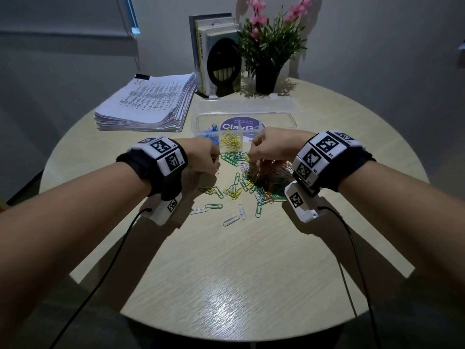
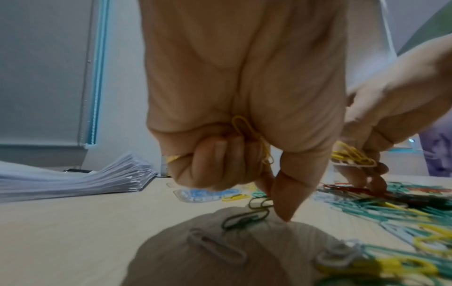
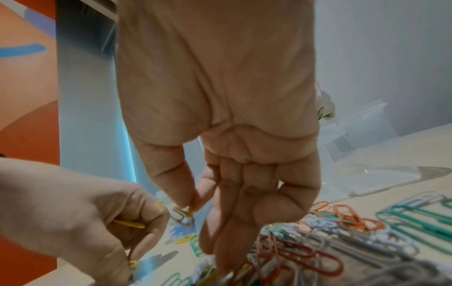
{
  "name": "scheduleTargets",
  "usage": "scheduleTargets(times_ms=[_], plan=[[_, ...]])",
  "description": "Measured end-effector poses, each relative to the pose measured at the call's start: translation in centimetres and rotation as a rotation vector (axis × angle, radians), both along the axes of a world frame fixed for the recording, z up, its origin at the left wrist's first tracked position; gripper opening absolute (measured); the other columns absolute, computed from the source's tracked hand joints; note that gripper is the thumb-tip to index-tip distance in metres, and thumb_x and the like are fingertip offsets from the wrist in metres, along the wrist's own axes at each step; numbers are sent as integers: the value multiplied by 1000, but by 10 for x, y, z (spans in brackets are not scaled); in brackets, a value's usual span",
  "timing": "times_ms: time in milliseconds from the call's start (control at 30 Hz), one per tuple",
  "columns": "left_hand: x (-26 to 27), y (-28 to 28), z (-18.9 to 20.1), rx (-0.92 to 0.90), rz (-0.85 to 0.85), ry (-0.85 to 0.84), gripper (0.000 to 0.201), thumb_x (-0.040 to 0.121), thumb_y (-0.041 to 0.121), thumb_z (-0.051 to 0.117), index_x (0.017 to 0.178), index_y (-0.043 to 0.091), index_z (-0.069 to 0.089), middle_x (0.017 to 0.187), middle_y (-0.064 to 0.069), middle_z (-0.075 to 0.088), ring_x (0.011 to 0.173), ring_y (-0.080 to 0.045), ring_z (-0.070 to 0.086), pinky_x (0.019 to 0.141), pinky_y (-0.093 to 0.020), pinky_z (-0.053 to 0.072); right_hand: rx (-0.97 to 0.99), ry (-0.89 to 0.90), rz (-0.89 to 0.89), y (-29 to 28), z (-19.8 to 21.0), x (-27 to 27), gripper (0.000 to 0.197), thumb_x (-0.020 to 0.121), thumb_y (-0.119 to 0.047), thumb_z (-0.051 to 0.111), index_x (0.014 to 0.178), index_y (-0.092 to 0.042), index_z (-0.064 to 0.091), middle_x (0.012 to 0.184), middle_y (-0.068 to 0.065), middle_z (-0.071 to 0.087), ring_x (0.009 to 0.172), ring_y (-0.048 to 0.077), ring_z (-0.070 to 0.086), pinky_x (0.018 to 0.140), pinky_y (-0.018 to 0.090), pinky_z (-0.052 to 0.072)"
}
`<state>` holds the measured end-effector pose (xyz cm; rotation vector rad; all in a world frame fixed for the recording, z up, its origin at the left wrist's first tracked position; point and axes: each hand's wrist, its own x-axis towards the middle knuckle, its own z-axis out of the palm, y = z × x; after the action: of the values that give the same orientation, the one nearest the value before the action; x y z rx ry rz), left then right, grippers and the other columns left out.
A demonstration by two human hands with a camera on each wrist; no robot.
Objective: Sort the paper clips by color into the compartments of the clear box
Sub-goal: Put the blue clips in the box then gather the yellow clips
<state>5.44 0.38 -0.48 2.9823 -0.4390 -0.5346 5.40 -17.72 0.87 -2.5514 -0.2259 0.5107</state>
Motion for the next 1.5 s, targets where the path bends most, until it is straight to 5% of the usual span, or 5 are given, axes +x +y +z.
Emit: scheduleTargets(times_ms=[267, 600, 733, 967, 1500], plan=[[-6, 19, 20, -725, 343, 328, 30, 98, 16, 49, 70, 15, 39, 59, 0, 28, 47, -12, 23, 43, -23, 19, 78, 22, -29, 2, 2, -1, 12, 77, -20, 61, 73, -9, 65, 91, 22, 70, 89, 35, 70, 83, 55, 56], [-36, 7, 17, -1322, 552, 412, 28, 103, 10, 33, 75, 15, 37, 62, -1, 37, 43, -5, 32, 36, -12, 25, 433, 120, -90, 13, 5, -7, 18, 86, 16, 53, 78, 0, 59, 73, 13, 58, 67, 22, 64, 60, 29, 61], [-40, 0, 8, -1378, 682, 362, 25, 102, 5, 29, 87, 16, 45, 62, 0, 35, 43, -5, 31, 34, -12, 26, 482, 68, -112, 17, 11, -10, 19, 85, 18, 52, 76, 3, 59, 70, 14, 58, 59, 18, 64, 62, 30, 59], [-44, -14, 0, -1403, 826, 595, 50, 95, 57, 35, 78, 12, 47, 45, 7, 27, 33, -3, 22, 31, -9, 17, 585, -22, -130, 27, 13, -10, 18, 82, 19, 56, 71, 5, 59, 68, 14, 59, 55, 19, 64, 61, 30, 60], [-47, -11, 5, -1235, 626, 290, 23, 98, 16, 40, 75, 18, 43, 54, 3, 30, 46, -9, 25, 37, -17, 19, 481, 112, -136, 31, 10, -10, 15, 91, -4, 59, 77, -6, 63, 74, 11, 57, 65, 22, 59, 61, 35, 58]])
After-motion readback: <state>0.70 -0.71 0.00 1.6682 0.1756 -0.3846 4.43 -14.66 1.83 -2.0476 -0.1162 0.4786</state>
